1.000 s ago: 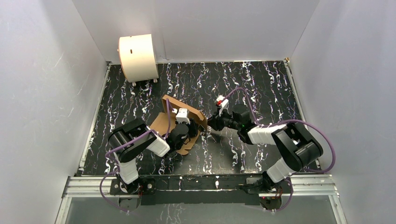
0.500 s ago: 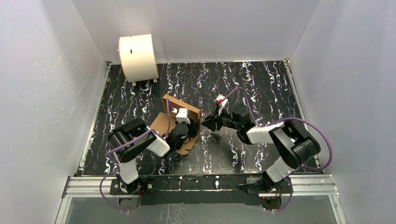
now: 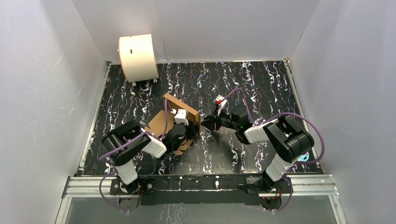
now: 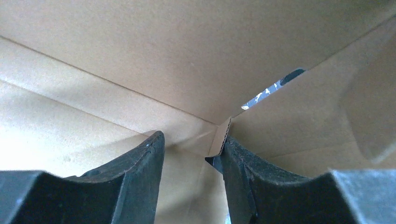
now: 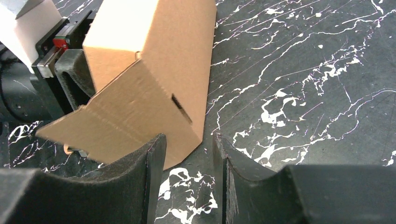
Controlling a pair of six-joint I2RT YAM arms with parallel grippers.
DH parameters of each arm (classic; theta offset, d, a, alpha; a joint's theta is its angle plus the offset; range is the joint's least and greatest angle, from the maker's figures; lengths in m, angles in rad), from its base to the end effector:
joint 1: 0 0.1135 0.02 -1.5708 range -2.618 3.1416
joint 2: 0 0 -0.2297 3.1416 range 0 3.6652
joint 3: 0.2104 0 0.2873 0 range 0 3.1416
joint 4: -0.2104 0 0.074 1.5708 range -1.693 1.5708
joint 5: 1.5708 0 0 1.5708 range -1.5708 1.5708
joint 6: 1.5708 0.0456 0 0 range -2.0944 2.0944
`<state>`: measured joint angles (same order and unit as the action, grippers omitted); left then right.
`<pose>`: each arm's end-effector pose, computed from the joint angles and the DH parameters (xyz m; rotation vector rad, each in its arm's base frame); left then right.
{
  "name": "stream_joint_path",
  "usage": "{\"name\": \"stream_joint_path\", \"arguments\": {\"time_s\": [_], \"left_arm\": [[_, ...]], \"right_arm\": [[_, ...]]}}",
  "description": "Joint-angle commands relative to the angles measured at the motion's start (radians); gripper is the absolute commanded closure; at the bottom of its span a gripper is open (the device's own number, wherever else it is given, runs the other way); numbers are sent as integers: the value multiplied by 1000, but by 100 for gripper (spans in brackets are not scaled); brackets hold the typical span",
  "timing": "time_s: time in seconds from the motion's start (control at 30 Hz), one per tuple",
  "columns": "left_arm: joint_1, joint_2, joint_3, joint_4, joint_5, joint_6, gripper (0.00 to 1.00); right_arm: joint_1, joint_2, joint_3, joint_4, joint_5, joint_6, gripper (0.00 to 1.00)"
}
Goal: Fold the paper box
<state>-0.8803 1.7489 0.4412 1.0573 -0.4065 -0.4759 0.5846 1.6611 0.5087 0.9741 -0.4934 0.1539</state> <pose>0.2075 -0.2229 0.0552 0.0801 1.8389 -0.5935 0.2566 0.1957 0.0897 -0.7505 1.6679 0.9602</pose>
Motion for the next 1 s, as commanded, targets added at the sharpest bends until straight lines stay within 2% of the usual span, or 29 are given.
{"name": "stream_joint_path", "arguments": {"time_s": [0.0,0.27,0.43,0.63,0.97], "left_arm": [[3,-79,-27,-29,7,18,54],[3,-177,-61,-70,-12,20,53],[4,-277,-81,-172,-34,7,51],[9,-327,-107,-273,-22,-31,49],[23,-262,-90,-338,15,-118,63]], "right_arm": [[6,5,4,92,-8,-2,50],[14,-2,-10,89,-16,-4,50],[14,-38,-43,70,-5,-6,49],[23,-58,-58,51,-11,-4,48],[68,-57,-60,48,-4,3,46]]}}
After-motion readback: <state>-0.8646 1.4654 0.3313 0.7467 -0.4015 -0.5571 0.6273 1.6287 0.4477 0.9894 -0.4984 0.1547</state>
